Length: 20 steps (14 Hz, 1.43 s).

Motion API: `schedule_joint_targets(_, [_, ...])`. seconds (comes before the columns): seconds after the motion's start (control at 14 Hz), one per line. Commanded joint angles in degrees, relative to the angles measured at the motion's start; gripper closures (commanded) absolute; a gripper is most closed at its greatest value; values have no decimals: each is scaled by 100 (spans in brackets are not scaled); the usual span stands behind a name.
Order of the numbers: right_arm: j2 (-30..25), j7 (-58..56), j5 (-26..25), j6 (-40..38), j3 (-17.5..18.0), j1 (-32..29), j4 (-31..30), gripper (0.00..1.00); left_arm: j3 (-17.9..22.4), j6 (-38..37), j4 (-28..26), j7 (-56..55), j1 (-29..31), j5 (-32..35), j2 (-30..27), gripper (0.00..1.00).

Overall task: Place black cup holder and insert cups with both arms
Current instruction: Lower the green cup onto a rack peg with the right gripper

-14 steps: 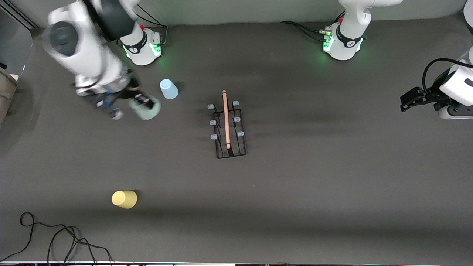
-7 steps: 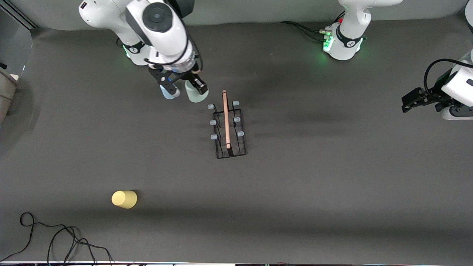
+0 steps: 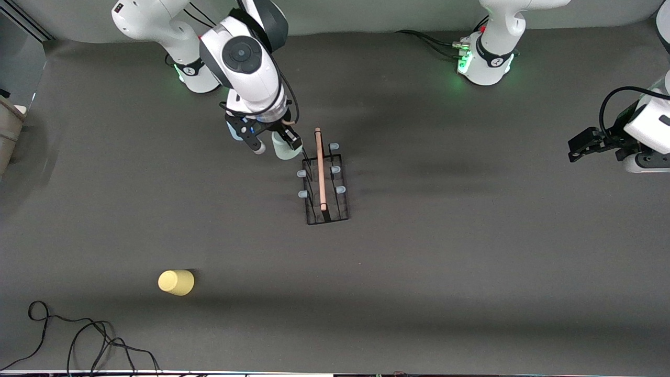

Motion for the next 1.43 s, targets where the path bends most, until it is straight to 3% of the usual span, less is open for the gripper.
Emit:
schedule_joint_targets(0.0, [216,214,75,307,-33,130,-8,99,-38,75,-76,111,50,1,-69,0])
schedule_joint_targets(0.43, [857,223,84,870,-24,217,-16,99,-30,-4,-41,295,130,1,-69,0])
schedule_joint_targets(0.5, [910,223,92,940,-24,253,-16,94,-21,-4,-32,296,130,1,-69,0])
schedule_joint_targets(0.57, [954,223,93,941,-33,253,1,32,-21,-4,-32,296,156,1,-60,0])
schedule_joint_targets(0.65, [920,197,93,880,-41,236,45,0,-21,-4,-32,296,217,-7,-60,0])
schedule_joint_targets(0.79, [754,118,93,548,-94,201,176,0,-21,-13,-32,296,218,-16,-60,0])
schedule_joint_targets(1.0, [630,-5,75,-733,-251,192,1044,0,-30,-56,-23,296,209,-42,-69,0])
schedule_joint_targets(1.22, [577,-1169,75,-2113,-839,192,2073,0,-30,-57,-23,304,209,-51,-60,0])
schedule_joint_targets(1.36, [533,-2722,75,-2582,-1506,192,2434,0,-30,-65,-32,296,209,-51,-60,0])
